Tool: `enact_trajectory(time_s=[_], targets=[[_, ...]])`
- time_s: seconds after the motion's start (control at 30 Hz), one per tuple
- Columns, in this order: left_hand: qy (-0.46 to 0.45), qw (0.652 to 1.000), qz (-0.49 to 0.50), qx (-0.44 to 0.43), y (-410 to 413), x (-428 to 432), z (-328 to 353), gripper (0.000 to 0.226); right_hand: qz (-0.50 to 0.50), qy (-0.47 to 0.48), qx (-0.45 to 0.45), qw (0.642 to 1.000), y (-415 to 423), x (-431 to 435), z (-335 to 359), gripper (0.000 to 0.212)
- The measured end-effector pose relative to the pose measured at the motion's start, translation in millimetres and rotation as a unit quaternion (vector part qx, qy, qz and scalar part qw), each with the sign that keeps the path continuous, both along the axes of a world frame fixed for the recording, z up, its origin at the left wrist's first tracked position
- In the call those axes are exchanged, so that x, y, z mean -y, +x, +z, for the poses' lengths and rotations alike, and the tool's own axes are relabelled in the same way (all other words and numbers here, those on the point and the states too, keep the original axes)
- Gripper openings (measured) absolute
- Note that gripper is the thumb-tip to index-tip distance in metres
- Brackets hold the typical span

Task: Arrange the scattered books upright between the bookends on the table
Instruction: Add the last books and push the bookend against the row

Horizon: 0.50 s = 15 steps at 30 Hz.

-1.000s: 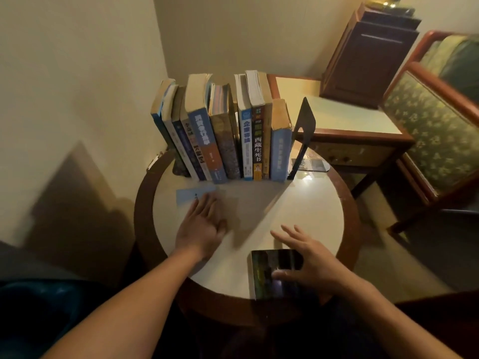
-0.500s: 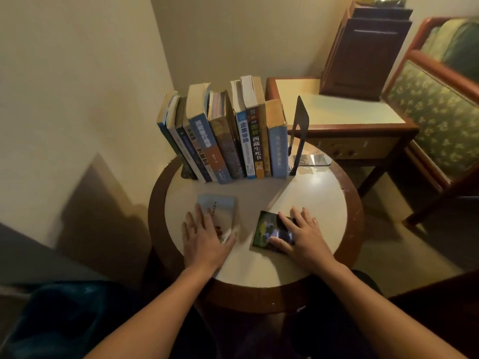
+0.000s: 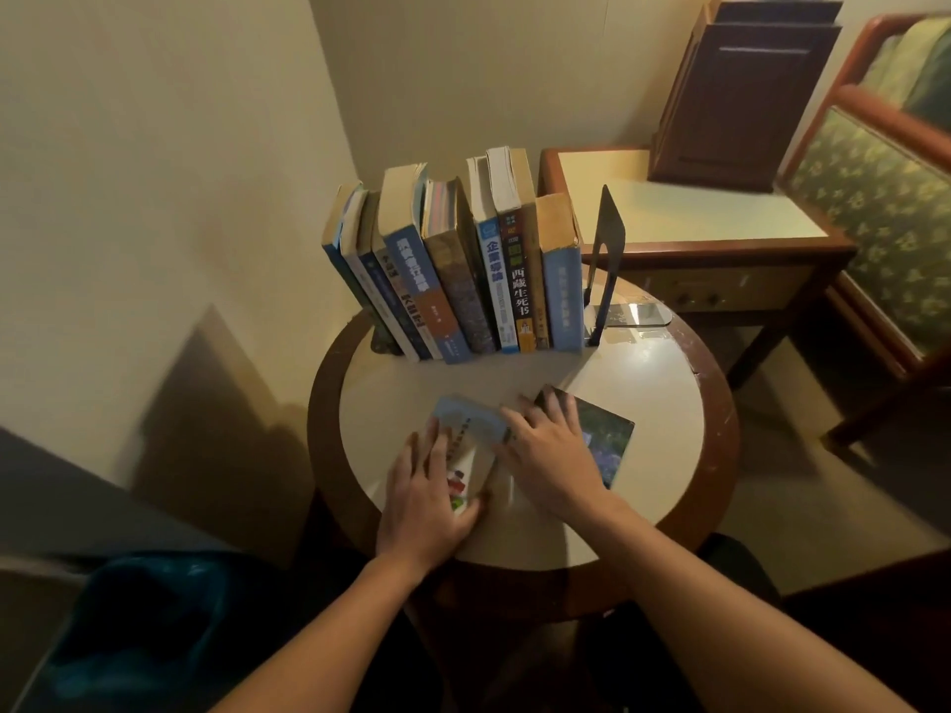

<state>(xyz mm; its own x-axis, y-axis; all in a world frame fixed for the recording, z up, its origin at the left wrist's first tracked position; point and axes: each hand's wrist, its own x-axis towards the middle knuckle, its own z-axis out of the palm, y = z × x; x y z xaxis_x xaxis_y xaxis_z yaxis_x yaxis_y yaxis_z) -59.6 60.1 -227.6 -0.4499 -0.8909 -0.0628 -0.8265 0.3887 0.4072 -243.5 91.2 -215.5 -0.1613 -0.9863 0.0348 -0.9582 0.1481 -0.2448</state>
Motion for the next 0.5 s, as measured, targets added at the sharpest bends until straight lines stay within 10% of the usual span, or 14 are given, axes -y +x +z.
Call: enact_trajectory(time_s=[0.5], targets=[[-0.008,0.989,-0.063,-0.137,11.3,6.9,-22.3,0.102,-0.004,-0.003,0.217,0.976,15.4,7.5,23.8,0.039]])
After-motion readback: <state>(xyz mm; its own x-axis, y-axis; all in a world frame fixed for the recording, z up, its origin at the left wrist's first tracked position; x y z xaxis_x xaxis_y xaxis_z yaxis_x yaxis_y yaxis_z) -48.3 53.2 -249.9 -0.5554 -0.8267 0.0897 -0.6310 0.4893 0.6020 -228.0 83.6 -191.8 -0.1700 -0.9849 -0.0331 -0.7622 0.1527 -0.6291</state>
